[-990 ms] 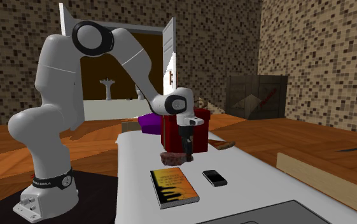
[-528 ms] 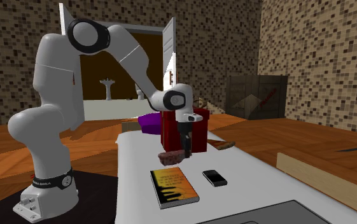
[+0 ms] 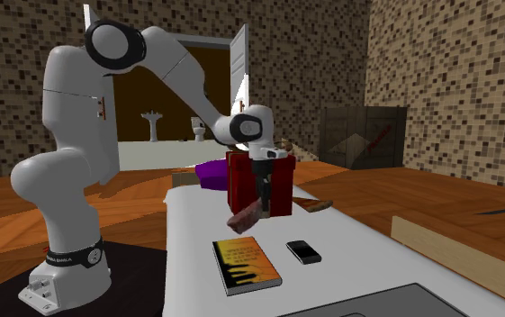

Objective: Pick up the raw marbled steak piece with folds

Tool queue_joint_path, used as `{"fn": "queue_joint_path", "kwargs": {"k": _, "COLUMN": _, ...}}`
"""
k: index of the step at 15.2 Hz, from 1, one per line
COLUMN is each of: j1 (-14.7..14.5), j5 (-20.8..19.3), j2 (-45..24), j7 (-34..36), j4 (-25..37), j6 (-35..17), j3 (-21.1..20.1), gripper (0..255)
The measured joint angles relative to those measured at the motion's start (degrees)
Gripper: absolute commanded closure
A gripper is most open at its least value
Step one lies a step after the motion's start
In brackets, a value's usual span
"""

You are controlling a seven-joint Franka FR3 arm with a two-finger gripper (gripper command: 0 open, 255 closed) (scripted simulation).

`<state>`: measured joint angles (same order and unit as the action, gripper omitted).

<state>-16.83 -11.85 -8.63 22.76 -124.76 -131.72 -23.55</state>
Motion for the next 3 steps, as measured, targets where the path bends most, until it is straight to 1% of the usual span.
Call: {"fn": "queue_joint_path", "kwargs": {"k": 3, "j1": 0.1, "j5": 0.8, "j2": 1.1, "j7": -0.7, "j4": 0.5, "j6": 1.3, "j3": -0.1, "gripper": 255}}
